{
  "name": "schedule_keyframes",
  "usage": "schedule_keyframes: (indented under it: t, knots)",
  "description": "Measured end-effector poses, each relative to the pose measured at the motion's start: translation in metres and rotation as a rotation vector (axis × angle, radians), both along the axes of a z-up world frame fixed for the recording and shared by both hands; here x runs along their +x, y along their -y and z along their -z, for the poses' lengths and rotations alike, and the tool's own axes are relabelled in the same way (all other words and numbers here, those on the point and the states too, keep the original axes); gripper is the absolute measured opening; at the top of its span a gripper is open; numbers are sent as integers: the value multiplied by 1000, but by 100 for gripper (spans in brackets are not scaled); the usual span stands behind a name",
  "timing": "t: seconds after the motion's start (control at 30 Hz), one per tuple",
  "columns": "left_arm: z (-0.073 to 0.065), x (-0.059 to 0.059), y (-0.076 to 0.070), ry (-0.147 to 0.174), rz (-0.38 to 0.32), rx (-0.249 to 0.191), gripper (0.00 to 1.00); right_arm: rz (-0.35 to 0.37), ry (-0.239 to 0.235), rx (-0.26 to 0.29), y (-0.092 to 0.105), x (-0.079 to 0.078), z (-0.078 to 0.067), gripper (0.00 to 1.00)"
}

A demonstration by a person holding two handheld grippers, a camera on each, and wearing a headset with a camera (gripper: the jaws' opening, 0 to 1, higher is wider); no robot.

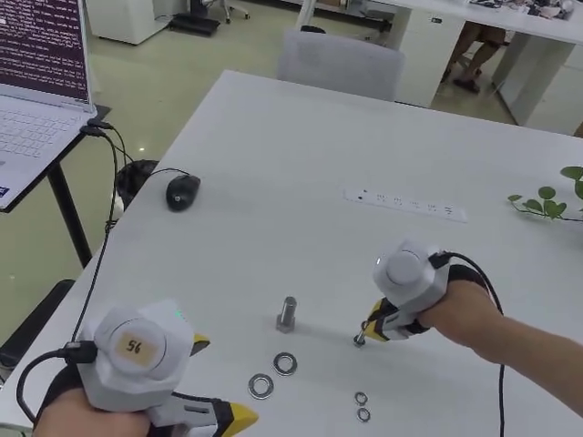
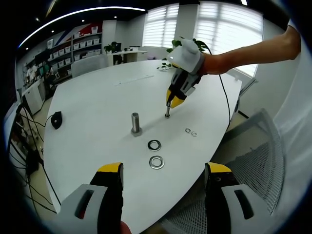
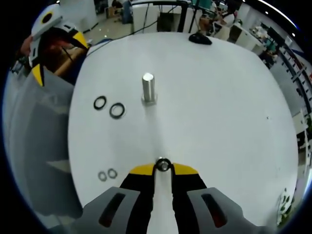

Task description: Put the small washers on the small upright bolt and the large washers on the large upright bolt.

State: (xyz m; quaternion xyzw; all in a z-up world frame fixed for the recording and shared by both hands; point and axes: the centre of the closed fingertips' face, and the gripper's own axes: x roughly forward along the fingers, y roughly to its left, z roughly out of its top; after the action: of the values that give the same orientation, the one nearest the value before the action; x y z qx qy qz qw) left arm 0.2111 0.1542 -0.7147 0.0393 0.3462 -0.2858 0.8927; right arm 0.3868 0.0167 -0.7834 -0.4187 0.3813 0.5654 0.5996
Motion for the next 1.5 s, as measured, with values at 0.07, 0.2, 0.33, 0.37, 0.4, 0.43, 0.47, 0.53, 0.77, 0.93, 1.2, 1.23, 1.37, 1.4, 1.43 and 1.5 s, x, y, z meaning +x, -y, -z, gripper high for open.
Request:
schedule_keyframes:
  t: [0.07,0.2,0.33,0.37,0.4,0.43,0.47,0.53,0.77,0.93,1.2,1.23,1.37,1.4,1.43,1.5]
  knots:
    - [0,0,0,0,1,1,67,6,-6,-4,0,0,4,13]
    - [0,0,0,0,0,0,67,15,-15,-18,1,1,13,14]
    - [0,0,-1,-1,-4,1,67,19,-21,-24,-1,0,21,14]
    - [0,0,-1,-1,-4,1,67,20,-22,-23,-1,0,23,14]
    - [0,0,-1,-3,-4,2,67,24,-24,-24,-1,0,24,14]
    - [1,0,-2,-4,-3,4,67,27,-26,-25,-1,0,25,14]
    - [1,0,-2,-4,-3,5,67,31,-25,-25,-1,0,26,14]
    - [1,0,-1,-4,-5,1,67,36,-26,-21,-1,0,28,14]
    - [0,1,-1,-4,-4,3,67,73,-37,-2,10,-1,29,18]
    - [-1,3,-1,0,-4,3,67,125,-46,2,30,-3,28,18]
    - [-1,3,2,3,7,3,67,144,-59,-22,62,-27,42,17]
    - [-1,2,3,2,7,3,67,142,-64,-16,64,-32,42,17]
    - [0,1,4,0,13,4,67,121,-68,24,65,-52,41,17]
    - [0,1,4,-1,14,4,67,109,-66,28,65,-56,41,17]
    - [0,1,4,-2,15,4,67,86,-72,36,65,-64,41,17]
    - [1,1,5,-2,21,6,67,59,-89,49,64,-77,41,17]
